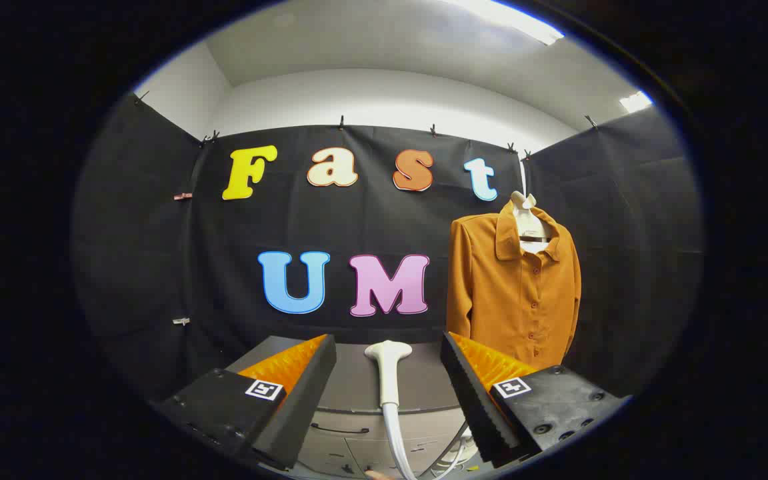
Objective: Iron the clothes twice with a garment steamer, once on the left side and once on the right side.
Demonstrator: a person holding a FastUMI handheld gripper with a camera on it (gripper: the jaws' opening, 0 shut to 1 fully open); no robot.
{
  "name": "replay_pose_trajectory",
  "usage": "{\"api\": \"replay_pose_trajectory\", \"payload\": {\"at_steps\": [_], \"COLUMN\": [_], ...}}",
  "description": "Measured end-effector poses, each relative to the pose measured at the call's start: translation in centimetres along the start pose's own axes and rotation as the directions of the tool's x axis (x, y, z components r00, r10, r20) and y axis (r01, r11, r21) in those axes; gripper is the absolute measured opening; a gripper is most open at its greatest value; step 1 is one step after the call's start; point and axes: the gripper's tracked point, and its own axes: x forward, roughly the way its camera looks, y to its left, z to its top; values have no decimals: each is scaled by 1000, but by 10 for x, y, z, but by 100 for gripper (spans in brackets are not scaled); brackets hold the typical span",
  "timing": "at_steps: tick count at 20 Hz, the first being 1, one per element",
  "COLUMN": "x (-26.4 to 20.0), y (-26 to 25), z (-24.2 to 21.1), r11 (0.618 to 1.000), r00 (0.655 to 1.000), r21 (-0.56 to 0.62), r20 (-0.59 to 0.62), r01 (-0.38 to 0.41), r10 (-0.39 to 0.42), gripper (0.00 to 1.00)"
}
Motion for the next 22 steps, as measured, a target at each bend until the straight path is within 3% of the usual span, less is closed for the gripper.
{"api": "replay_pose_trajectory", "payload": {"at_steps": [22], "x": [-3], "y": [1], "z": [3], "r11": [1000], "r00": [1000], "r21": [-15], "r20": [6], "r01": [17], "r10": [-17], "gripper": [98]}}
